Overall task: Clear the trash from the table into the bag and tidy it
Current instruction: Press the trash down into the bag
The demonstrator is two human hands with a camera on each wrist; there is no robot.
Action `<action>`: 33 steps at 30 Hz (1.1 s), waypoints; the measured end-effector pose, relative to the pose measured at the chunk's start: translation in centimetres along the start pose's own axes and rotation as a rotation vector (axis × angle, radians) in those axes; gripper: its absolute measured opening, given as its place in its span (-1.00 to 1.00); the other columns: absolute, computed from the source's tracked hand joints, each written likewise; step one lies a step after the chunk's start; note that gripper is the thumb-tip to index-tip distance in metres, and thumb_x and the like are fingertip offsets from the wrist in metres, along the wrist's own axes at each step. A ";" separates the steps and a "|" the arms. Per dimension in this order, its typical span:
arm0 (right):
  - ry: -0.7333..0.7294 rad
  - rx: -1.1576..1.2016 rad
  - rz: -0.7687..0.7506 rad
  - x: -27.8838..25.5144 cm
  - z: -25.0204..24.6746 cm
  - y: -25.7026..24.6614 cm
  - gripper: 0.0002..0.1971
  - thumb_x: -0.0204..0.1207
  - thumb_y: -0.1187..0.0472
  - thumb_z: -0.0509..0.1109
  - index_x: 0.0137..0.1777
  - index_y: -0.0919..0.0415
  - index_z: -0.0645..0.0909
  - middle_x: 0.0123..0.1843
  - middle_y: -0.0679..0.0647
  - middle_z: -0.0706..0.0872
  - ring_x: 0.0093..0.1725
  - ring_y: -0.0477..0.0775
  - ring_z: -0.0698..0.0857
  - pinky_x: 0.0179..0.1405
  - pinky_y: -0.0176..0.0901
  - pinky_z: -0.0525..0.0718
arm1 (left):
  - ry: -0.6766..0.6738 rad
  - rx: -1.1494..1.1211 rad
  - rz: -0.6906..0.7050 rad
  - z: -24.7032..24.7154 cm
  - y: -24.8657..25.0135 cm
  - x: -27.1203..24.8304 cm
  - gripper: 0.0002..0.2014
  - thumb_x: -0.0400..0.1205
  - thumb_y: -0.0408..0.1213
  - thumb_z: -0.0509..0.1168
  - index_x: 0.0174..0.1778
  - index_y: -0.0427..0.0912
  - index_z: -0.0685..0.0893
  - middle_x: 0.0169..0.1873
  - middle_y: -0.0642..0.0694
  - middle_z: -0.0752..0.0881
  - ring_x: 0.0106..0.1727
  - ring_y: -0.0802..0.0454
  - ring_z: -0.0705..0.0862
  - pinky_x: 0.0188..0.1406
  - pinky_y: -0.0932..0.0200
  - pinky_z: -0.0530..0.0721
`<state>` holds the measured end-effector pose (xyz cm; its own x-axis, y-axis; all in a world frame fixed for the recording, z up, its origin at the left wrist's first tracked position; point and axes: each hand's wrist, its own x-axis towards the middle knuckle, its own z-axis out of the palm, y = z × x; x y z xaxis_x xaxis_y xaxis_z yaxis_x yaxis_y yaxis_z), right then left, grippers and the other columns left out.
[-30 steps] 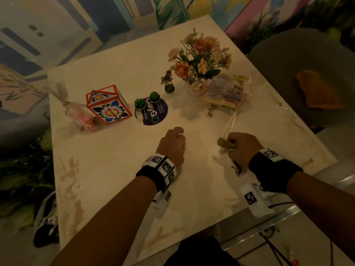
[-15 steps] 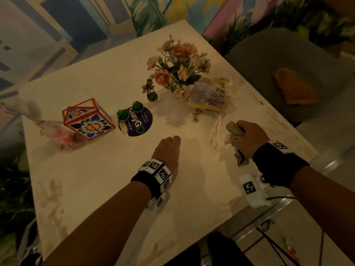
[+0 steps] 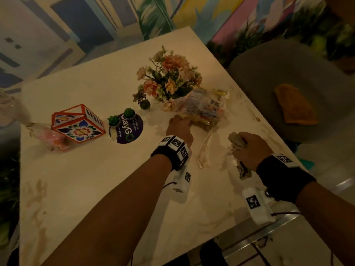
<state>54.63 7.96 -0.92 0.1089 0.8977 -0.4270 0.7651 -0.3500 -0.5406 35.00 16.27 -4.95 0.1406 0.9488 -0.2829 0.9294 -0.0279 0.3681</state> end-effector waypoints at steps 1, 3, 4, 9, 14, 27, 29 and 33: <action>-0.006 0.004 -0.002 0.2 -0.2 0.3 -0.87 0.40 0.30 0.40 -0.14 0.31 0.51 -0.25 0.22 0.56 -0.22 0.27 0.52 -0.24 -0.05 0.42 | -0.023 0.042 0.000 0.3 0.3 0.2 -0.62 0.62 -0.39 0.11 0.33 -0.05 0.54 0.32 -0.22 0.42 0.35 -0.28 0.37 0.34 -0.09 0.44; -0.017 0.007 -0.007 0.6 -0.5 0.7 -0.87 0.39 0.31 0.40 -0.22 0.25 0.47 -0.32 0.15 0.51 -0.28 0.23 0.47 -0.25 -0.06 0.41 | -0.087 0.088 -0.026 0.8 0.9 0.7 -0.66 0.54 -0.32 0.20 0.25 -0.09 0.54 0.33 -0.19 0.46 0.33 -0.24 0.37 0.32 -0.05 0.43; -0.018 0.007 -0.014 0.8 -0.6 0.9 -0.86 0.38 0.31 0.40 -0.25 0.23 0.45 -0.35 0.12 0.49 -0.30 0.22 0.45 -0.26 -0.06 0.41 | -0.109 0.127 -0.019 0.9 1.1 0.7 -0.67 0.50 -0.31 0.25 0.20 -0.13 0.55 0.30 -0.20 0.48 0.32 -0.22 0.38 0.31 -0.02 0.42; -0.039 0.018 -0.059 2.0 -1.1 1.5 -0.82 0.39 0.30 0.42 -0.28 0.17 0.43 -0.38 0.06 0.45 -0.33 0.20 0.44 -0.26 -0.08 0.40 | -0.008 0.121 0.045 2.4 2.7 -1.7 -0.78 0.57 -0.39 0.25 0.12 -0.22 0.60 0.25 -0.24 0.44 0.22 -0.21 0.49 0.16 0.06 0.54; -0.058 0.009 -0.055 2.7 -1.3 1.7 -0.87 0.39 0.31 0.41 -0.19 0.26 0.48 -0.33 0.12 0.49 -0.29 0.21 0.47 -0.25 -0.09 0.42 | -0.029 0.133 0.069 3.7 3.5 -2.6 -0.56 0.56 -0.05 0.31 0.23 -0.28 0.51 0.32 -0.24 0.38 0.32 -0.26 0.37 0.36 -0.08 0.42; -0.060 0.028 -0.038 2.8 -2.6 2.3 -0.71 0.41 0.33 0.39 -0.39 0.08 0.35 -0.39 0.05 0.45 -0.30 0.20 0.46 -0.25 -0.12 0.40 | -0.036 0.198 0.040 3.7 3.5 -3.5 -0.70 0.66 -0.44 0.10 0.33 -0.29 0.42 0.32 -0.25 0.42 0.25 -0.23 0.43 0.24 -0.02 0.43; -0.064 0.045 -0.034 2.7 -2.7 2.2 -0.70 0.42 0.34 0.37 -0.39 0.06 0.34 -0.38 0.02 0.44 -0.35 0.11 0.43 -0.24 -0.13 0.38 | -0.023 0.216 0.038 3.7 3.2 -4.1 -0.70 0.67 -0.40 0.12 0.33 -0.25 0.40 0.29 -0.22 0.43 0.21 -0.22 0.44 0.19 -0.05 0.47; -0.081 0.038 -0.056 2.4 -2.7 1.5 -0.73 0.42 0.38 0.35 -0.36 0.07 0.37 -0.38 0.01 0.42 -0.40 0.02 0.39 -0.38 -0.13 0.31 | -0.112 0.269 0.032 4.0 2.3 -4.7 -0.74 0.61 -0.32 0.19 0.22 -0.21 0.45 0.21 -0.18 0.47 0.11 -0.23 0.44 0.05 -0.09 0.52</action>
<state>57.79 10.30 -0.77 0.0138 0.8921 -0.4516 0.7439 -0.3110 -0.5916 37.88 10.45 -6.34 0.1943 0.9060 -0.3760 0.9789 -0.1541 0.1344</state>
